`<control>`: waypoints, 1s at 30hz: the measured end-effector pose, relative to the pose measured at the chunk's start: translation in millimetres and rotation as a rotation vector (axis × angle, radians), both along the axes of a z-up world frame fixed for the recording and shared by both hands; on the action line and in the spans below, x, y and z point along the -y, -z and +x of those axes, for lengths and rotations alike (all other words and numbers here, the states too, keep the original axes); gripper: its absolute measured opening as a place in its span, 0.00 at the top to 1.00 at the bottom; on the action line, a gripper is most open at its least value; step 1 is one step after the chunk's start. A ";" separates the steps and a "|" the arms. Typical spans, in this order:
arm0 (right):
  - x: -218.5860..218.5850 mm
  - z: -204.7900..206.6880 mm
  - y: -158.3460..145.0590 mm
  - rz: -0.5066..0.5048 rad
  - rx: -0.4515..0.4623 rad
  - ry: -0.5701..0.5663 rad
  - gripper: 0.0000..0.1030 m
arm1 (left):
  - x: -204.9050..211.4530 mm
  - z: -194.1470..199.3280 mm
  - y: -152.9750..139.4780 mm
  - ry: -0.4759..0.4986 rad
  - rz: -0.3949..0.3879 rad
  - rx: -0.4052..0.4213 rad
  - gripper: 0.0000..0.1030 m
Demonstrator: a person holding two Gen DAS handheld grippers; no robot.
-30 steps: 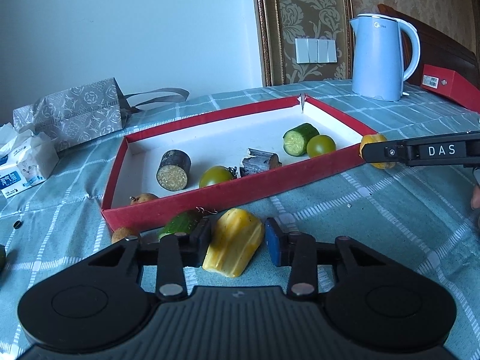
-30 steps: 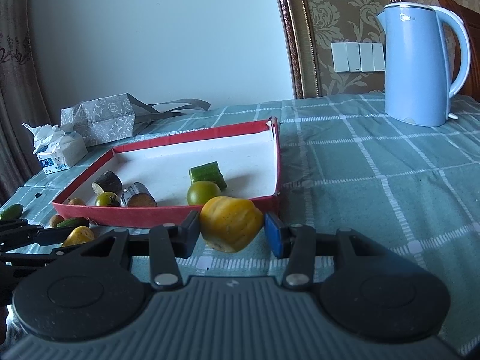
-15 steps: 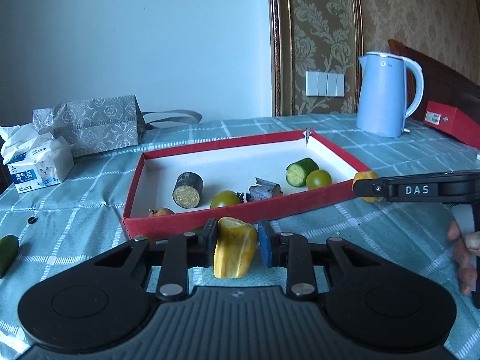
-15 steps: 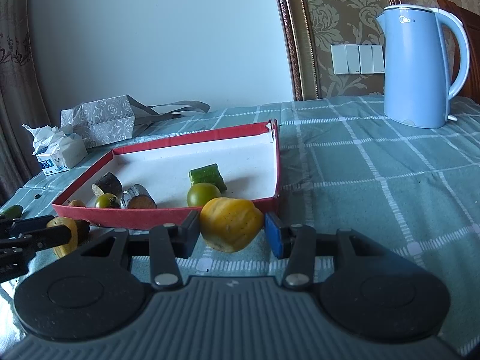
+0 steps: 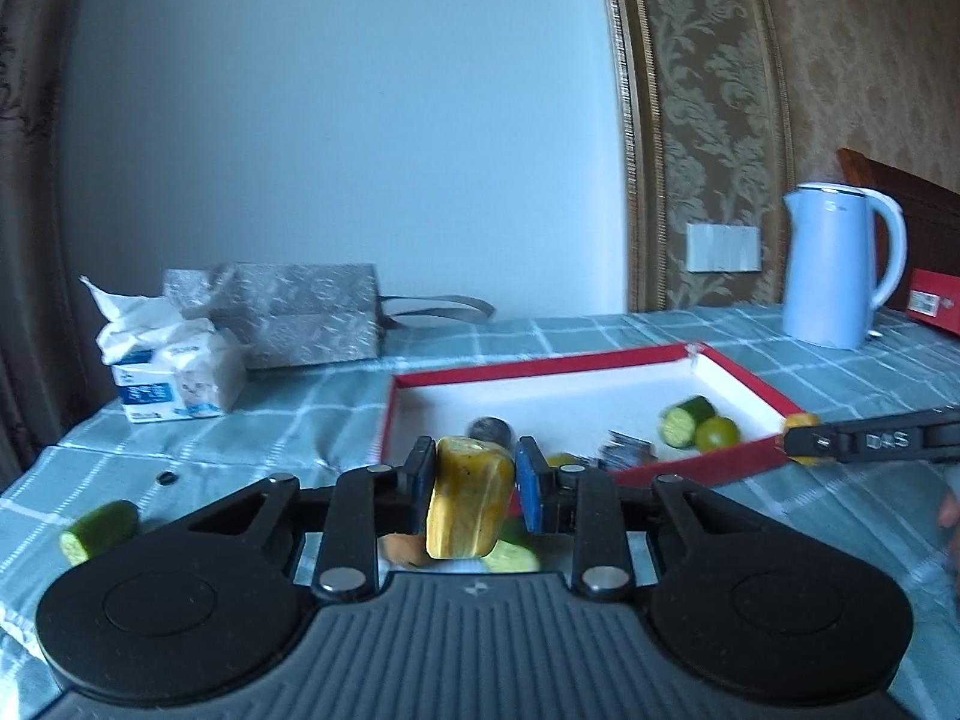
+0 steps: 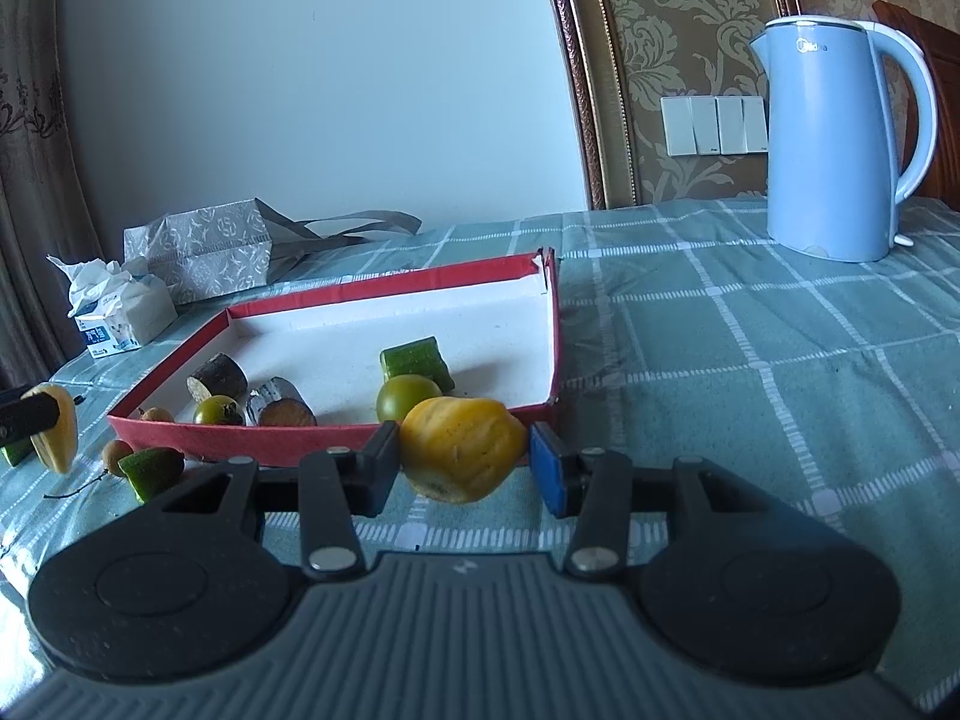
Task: Organize fruits
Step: 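Carry the squash into the tray and open the right tool while the left tool holds the pepper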
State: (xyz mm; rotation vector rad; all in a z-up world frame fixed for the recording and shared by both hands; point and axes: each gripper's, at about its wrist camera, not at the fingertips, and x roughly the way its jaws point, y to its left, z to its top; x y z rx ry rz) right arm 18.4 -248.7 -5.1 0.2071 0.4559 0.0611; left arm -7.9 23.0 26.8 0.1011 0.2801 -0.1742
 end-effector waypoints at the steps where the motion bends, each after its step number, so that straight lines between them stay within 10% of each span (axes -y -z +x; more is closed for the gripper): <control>1: 0.0 0.1 0.0 0.000 0.000 0.000 0.57 | -2.3 3.8 0.0 -0.019 0.000 0.006 0.73; 10: -0.7 -0.6 -0.2 0.000 0.008 0.002 0.57 | -33.8 50.9 11.5 -0.227 -0.045 -0.046 0.73; 30: -6.2 -6.3 -5.9 -0.001 0.073 0.003 0.57 | -46.5 61.4 19.6 -0.248 -0.095 -0.097 0.73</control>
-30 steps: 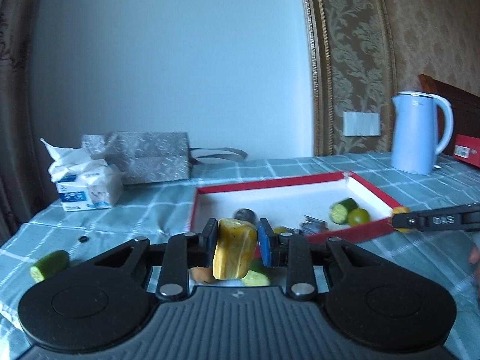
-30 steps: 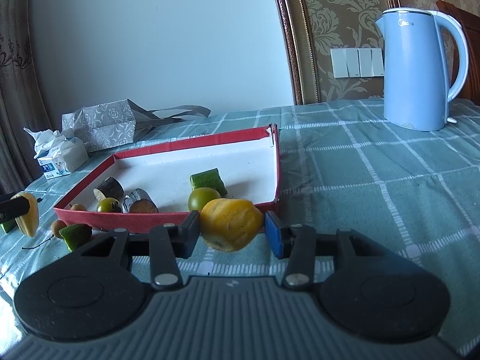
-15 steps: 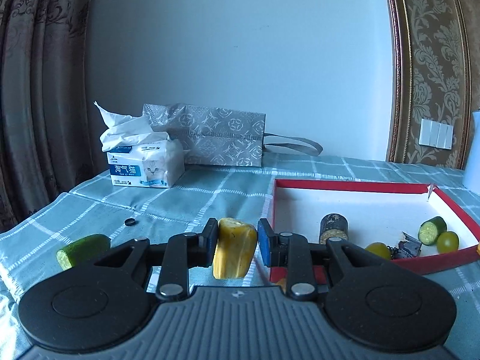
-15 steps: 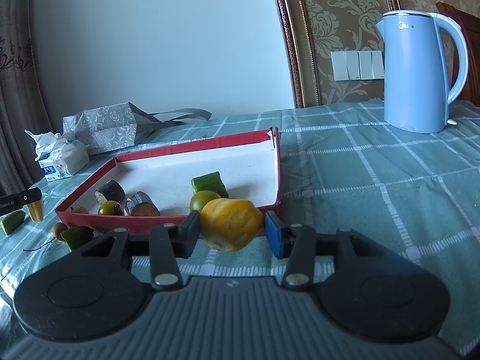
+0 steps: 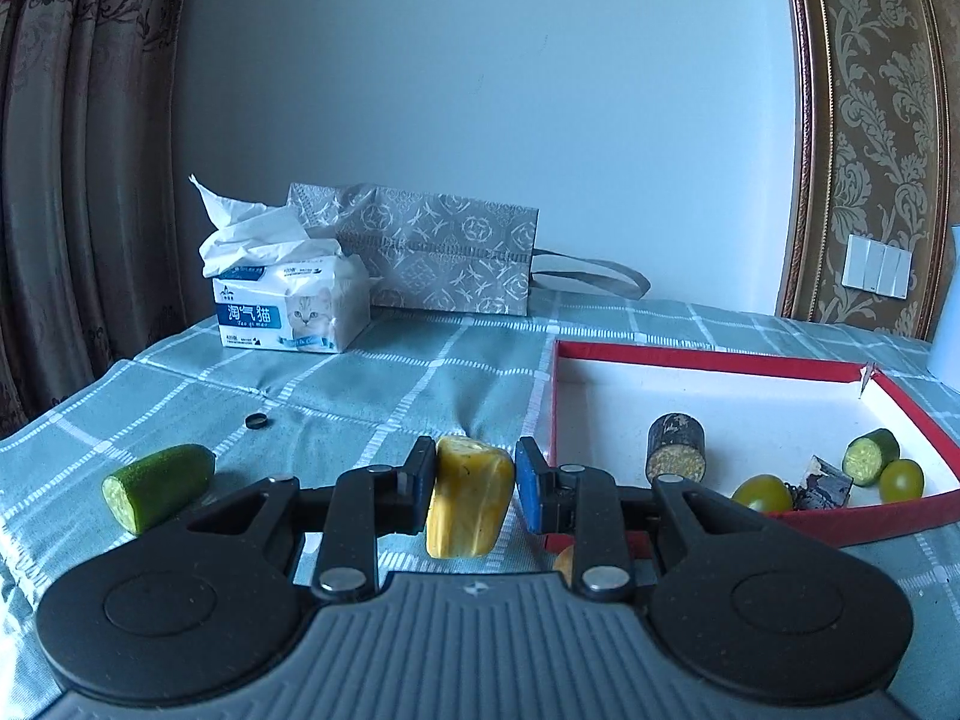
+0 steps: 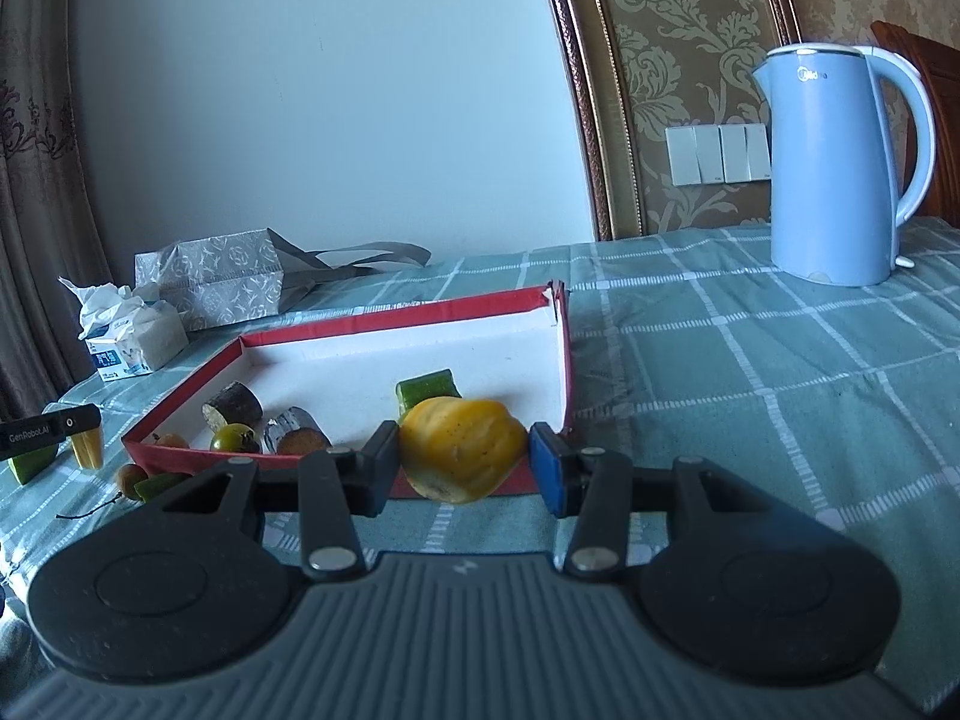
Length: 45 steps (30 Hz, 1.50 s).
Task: Organize fruits
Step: 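Carry the squash into the tray and open the right tool while the left tool holds the pepper, then carry the yellow pepper piece into the tray and open the left tool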
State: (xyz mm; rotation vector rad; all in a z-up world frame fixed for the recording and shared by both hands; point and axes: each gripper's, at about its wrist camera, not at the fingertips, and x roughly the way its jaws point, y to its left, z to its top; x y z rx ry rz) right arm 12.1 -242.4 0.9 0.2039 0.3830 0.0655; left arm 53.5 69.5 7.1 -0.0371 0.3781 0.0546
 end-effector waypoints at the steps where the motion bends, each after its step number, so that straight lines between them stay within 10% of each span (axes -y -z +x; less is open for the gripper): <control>1: -2.1 -0.5 -0.9 -0.010 0.007 0.000 0.57 | -0.5 0.4 0.6 -0.001 -0.002 -0.003 0.73; 28: -57.0 105.2 -3.4 -0.113 -0.068 -0.010 0.56 | -4.4 3.5 6.2 -0.008 -0.014 -0.026 0.73; 45: -8.1 32.7 -40.5 0.056 0.151 0.069 0.21 | -5.0 1.6 5.9 -0.028 -0.010 -0.016 0.73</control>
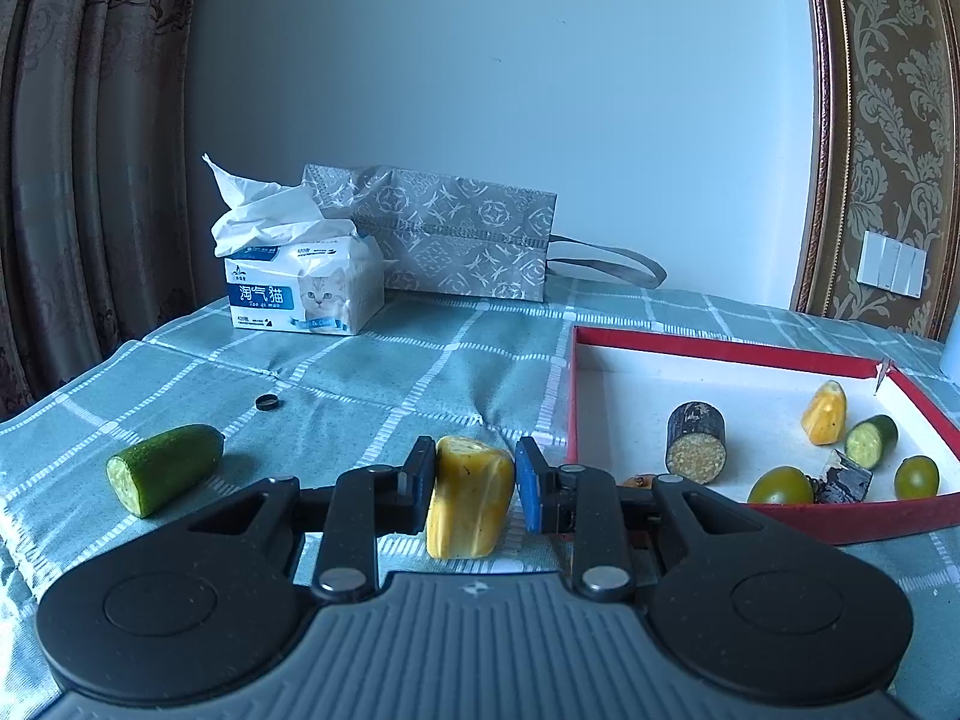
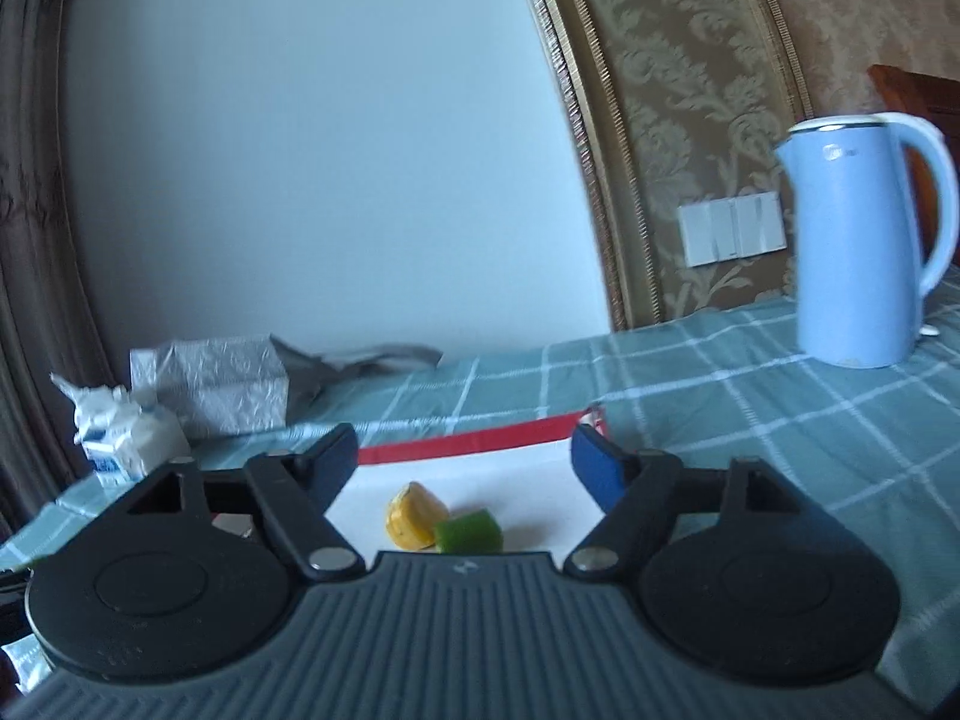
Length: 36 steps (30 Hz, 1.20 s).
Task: Organize fruits
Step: 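Carry the yellow pepper piece into the tray and open the left tool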
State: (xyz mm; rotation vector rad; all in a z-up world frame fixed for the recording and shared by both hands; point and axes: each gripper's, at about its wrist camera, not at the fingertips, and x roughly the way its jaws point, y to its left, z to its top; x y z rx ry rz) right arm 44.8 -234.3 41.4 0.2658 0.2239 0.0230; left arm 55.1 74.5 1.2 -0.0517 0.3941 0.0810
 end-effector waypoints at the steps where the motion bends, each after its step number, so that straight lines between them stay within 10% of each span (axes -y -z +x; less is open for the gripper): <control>1: 6.1 -8.1 1.9 0.004 0.011 0.016 0.20 | -0.4 -0.3 -0.4 -0.001 -0.001 0.003 0.73; 36: 33.9 -16.9 31.6 0.021 -0.078 0.083 0.20 | 104.6 28.2 -43.7 0.132 0.183 0.022 0.73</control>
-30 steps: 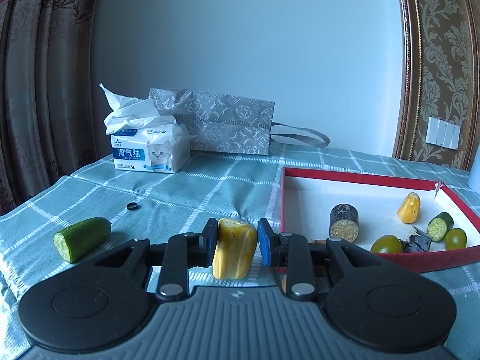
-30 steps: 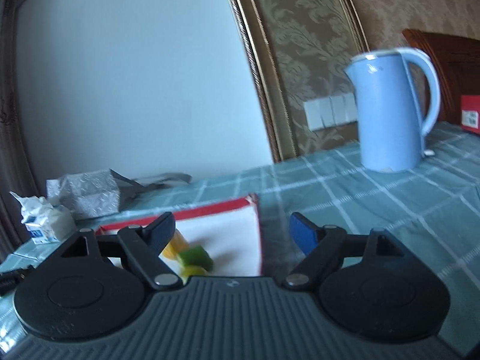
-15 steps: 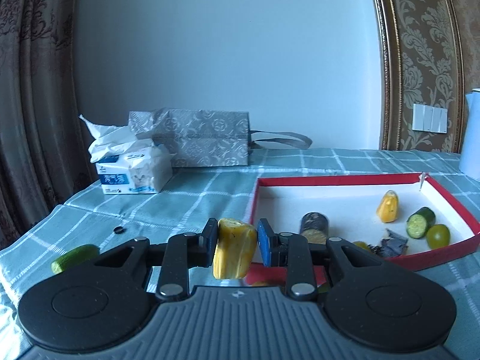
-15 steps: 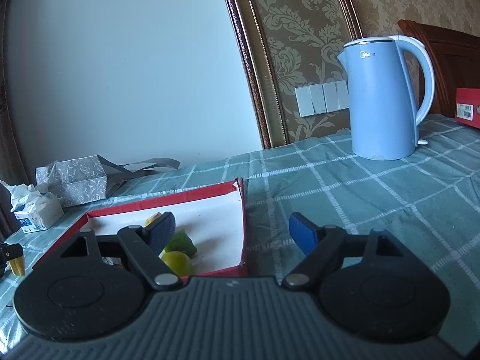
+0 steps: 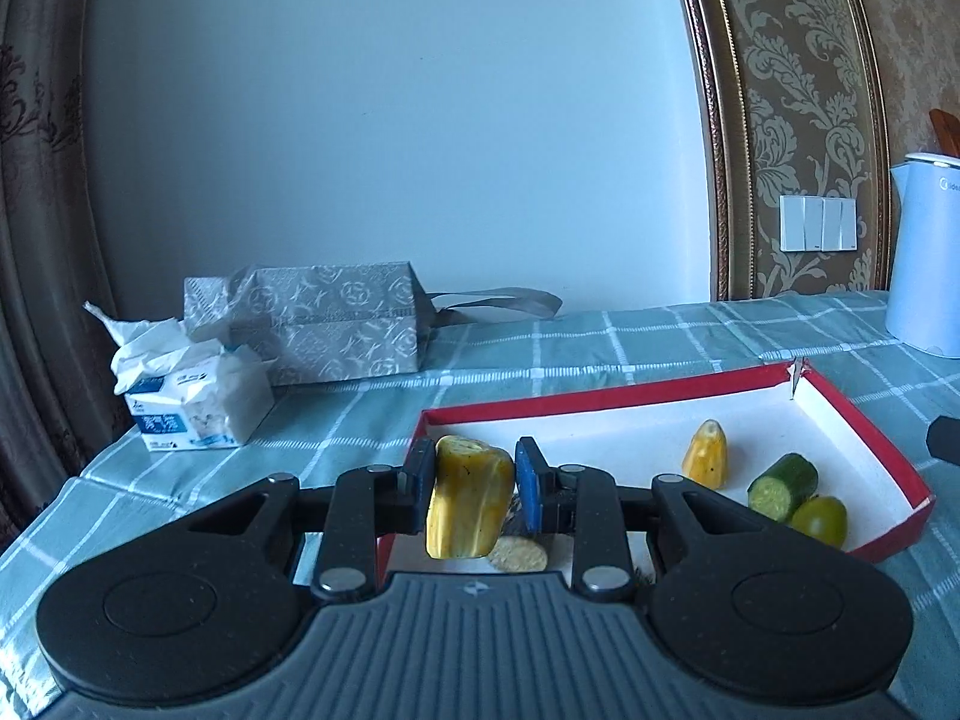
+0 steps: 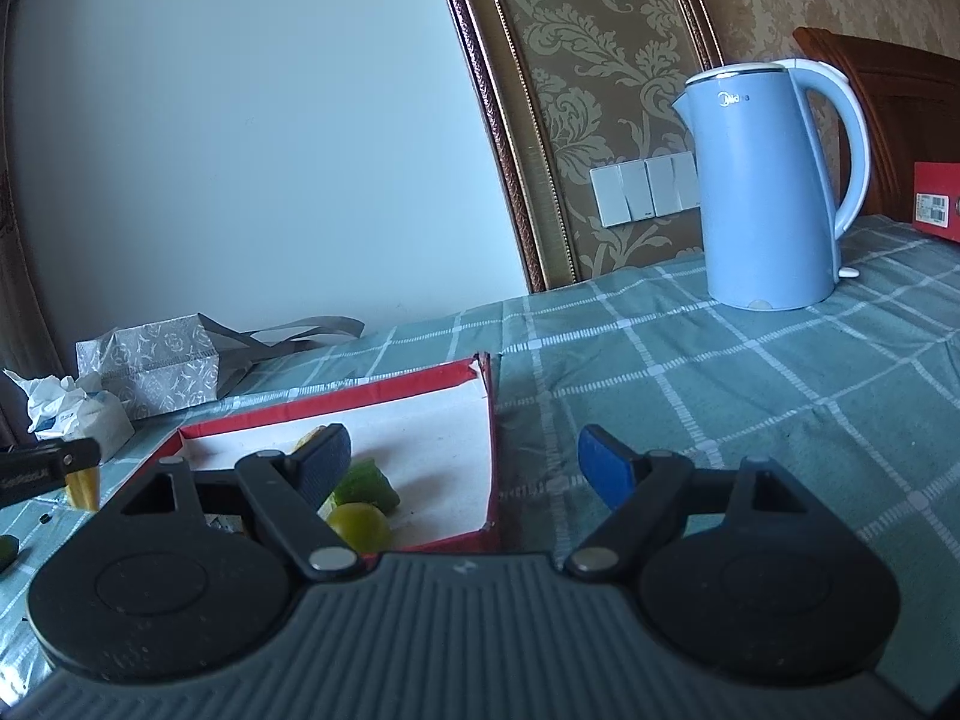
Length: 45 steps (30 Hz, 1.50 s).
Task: Organize fruits
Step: 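Carry the yellow pepper piece into the tray and open the left tool, then grasp the dark green wedge with the right tool while the left tool grasps the small brown fruit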
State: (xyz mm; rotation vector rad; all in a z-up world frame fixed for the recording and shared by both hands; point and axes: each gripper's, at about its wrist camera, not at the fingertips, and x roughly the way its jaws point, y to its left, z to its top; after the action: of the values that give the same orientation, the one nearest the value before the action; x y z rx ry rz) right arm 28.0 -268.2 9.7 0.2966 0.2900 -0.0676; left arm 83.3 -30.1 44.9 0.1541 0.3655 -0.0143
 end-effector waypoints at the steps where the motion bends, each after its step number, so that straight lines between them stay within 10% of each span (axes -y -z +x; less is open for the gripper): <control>1: 0.0 0.4 -0.3 0.000 0.000 -0.001 0.20 | 3.8 3.9 -0.4 0.003 0.008 0.001 0.73; 19: 2.2 5.3 -0.8 0.033 -0.012 -0.020 0.20 | 38.2 55.2 13.2 0.038 0.032 -0.060 0.70; 23: 2.5 4.9 -0.8 0.035 -0.011 -0.024 0.20 | 37.9 47.0 7.4 0.024 0.022 0.018 0.16; 28: 3.2 4.4 -1.0 0.041 -0.010 -0.026 0.20 | 30.7 35.3 -4.4 0.020 0.015 0.051 0.16; 38: -15.5 -3.1 -6.6 0.112 -0.005 -0.242 0.20 | -87.0 -35.0 -2.5 -0.062 -0.145 0.041 0.16; 45: -92.2 -4.2 -4.7 -0.035 -0.048 -0.473 0.07 | -151.8 -51.2 31.4 -0.125 -0.235 -0.009 0.16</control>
State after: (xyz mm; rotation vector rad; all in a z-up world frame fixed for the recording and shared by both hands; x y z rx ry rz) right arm 23.7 -176.0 14.5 0.1855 0.3993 0.3864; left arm 32.2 121.8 13.5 -0.1011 0.3791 0.0650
